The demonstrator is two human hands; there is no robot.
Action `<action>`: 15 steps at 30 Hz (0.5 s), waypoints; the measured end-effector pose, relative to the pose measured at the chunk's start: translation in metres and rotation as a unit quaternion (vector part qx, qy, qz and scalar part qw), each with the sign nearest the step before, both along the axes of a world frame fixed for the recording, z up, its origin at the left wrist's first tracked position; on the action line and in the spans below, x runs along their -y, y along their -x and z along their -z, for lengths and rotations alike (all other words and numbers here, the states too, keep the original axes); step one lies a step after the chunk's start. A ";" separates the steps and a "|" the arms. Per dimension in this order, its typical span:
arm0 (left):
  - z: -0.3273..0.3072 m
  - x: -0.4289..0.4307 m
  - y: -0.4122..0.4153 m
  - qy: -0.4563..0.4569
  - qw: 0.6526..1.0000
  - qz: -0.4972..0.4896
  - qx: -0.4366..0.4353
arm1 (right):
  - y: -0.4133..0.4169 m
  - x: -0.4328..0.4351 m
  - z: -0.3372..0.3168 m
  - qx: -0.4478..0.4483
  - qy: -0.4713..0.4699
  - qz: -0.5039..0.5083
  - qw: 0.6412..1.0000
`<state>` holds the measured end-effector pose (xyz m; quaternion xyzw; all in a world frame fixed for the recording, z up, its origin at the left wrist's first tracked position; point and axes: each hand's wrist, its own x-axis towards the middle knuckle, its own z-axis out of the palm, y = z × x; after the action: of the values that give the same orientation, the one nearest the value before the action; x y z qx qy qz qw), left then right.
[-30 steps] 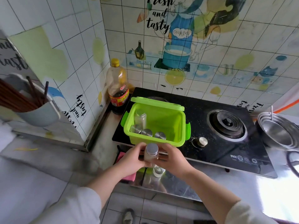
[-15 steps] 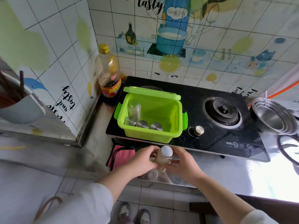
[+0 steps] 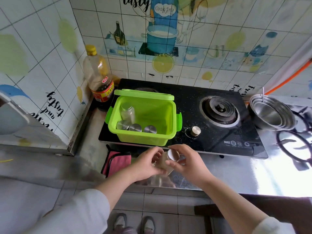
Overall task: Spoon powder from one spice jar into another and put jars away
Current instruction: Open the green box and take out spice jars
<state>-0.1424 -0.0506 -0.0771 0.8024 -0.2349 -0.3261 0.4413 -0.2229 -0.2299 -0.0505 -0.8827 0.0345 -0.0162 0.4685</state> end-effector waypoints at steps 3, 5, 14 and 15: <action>-0.004 -0.007 -0.005 0.006 1.000 0.005 -0.011 | -0.007 -0.002 -0.005 0.015 0.079 0.004 0.997; -0.006 -0.012 -0.010 0.010 1.000 0.008 -0.011 | -0.011 -0.004 -0.011 0.016 0.136 0.007 0.991; -0.008 -0.032 -0.015 0.029 0.998 0.036 -0.037 | -0.020 -0.046 -0.016 0.043 0.277 0.061 0.958; -0.010 -0.034 -0.015 0.035 0.998 0.037 -0.039 | -0.021 -0.051 -0.016 0.047 0.270 0.070 0.959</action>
<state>-0.1276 -0.0170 -0.0671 0.7639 -0.2580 -0.3649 0.4655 -0.2020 -0.1789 -0.0346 -0.9700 0.0684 -0.0995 0.2112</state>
